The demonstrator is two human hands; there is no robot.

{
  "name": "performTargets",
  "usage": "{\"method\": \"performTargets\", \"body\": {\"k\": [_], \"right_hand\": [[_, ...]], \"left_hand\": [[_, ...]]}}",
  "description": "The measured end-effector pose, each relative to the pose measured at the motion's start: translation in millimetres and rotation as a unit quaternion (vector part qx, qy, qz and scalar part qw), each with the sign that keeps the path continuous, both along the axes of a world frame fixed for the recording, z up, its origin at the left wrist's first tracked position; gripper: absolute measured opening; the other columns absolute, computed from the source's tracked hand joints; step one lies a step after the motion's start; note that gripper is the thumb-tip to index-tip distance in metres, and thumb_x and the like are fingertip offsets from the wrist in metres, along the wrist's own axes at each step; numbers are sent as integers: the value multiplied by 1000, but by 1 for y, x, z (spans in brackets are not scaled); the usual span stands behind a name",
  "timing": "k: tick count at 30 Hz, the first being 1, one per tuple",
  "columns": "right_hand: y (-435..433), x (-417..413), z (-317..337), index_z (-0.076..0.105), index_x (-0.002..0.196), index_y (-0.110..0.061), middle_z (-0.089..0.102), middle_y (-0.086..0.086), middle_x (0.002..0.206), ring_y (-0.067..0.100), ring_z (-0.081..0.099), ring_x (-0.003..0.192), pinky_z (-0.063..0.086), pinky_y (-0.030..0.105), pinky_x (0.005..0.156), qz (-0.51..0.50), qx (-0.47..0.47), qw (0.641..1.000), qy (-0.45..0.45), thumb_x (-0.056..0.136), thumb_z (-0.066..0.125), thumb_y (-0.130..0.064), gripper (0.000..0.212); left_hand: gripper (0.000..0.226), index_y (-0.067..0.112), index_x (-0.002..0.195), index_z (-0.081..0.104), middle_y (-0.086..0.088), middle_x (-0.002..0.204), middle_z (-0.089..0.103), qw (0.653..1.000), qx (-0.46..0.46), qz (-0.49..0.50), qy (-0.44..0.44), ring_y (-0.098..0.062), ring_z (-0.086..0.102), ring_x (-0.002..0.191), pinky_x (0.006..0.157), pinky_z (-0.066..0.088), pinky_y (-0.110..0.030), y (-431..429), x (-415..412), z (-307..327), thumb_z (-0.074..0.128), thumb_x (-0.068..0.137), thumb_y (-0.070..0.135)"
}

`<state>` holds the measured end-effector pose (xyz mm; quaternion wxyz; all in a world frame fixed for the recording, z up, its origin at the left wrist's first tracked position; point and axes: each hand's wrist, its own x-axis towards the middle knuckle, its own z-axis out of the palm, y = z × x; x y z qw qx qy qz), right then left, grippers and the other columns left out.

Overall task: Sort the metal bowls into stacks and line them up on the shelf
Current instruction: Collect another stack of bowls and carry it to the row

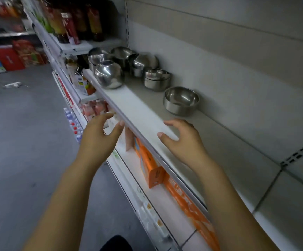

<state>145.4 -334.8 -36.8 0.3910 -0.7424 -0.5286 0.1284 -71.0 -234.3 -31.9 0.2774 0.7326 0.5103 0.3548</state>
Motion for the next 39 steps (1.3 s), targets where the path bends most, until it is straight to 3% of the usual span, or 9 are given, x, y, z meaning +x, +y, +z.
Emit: {"method": "performTargets", "body": {"k": [4, 8, 13, 17, 19, 21, 24, 30, 39], "right_hand": [[46, -9, 0, 67, 124, -23, 63, -8, 128, 14, 52, 126, 38, 21, 104, 2, 18, 1000, 1, 87, 76, -36, 40], [93, -20, 4, 67, 123, -22, 61, -10, 126, 8, 53, 122, 32, 7, 95, -29, 35, 999, 5, 86, 77, -38, 41], [157, -44, 13, 66, 125, -26, 57, -13, 124, 8, 51, 124, 33, 15, 97, -76, 37, 996, 8, 88, 74, -41, 42], [200, -63, 12, 64, 127, -27, 50, -20, 119, 7, 47, 126, 31, 9, 90, -114, 26, 993, 25, 90, 73, -41, 41], [217, -71, 10, 63, 129, -29, 49, -21, 119, 4, 45, 124, 33, 12, 91, -125, 10, 991, 45, 90, 72, -42, 42], [231, -76, 6, 63, 129, -30, 51, -21, 122, 4, 47, 122, 36, 18, 95, -135, 2, 989, 65, 89, 72, -45, 44], [244, -78, 1, 63, 129, -33, 52, -20, 126, 1, 48, 121, 37, 19, 97, -147, -9, 984, 100, 89, 71, -46, 43], [261, -67, -5, 60, 132, -30, 56, -18, 128, 0, 51, 117, 39, 19, 95, -146, -41, 977, 147, 90, 70, -47, 46], [298, -45, -4, 61, 128, -36, 58, -24, 118, 3, 56, 118, 47, 27, 99, -113, -48, 970, 208, 86, 69, -57, 48]], "left_hand": [[50, 21, 139, 58, 1, 141, 58, 1000, -3, 4, -12, -19, 58, 120, 93, 39, -26, 51, -1, 3, 62, 96, 47], [53, 21, 141, 56, 1, 134, 57, 999, -2, -38, -13, -11, 54, 111, 91, 39, -26, 115, -1, 4, 62, 96, 49], [58, 49, 133, 45, 1, 137, 56, 995, -27, -92, -41, -26, 66, 113, 93, 56, -53, 206, -5, 3, 62, 82, 71], [79, 43, 140, 34, 16, 140, 36, 992, -34, -115, -29, -35, 66, 111, 87, 58, -58, 264, -9, 0, 66, 75, 74], [89, 39, 146, 28, 17, 145, 31, 992, -37, -121, -15, -39, 60, 121, 93, 55, -59, 286, -8, -3, 71, 75, 71], [95, 30, 153, 26, 3, 156, 30, 991, -36, -132, -16, -31, 45, 139, 109, 45, -51, 304, -4, -5, 77, 78, 60], [93, 26, 152, 34, 0, 151, 40, 984, -38, -168, -49, -13, 43, 132, 111, 40, -35, 326, 5, -7, 83, 77, 49], [125, 29, 158, 20, 4, 158, 33, 976, -72, -197, -63, -17, 36, 145, 118, 39, -43, 344, 22, -14, 91, 59, 59], [96, 37, 142, 43, 17, 138, 51, 973, -59, -163, -149, 1, 51, 127, 105, 46, -22, 341, 24, -17, 95, 61, 45]]}}
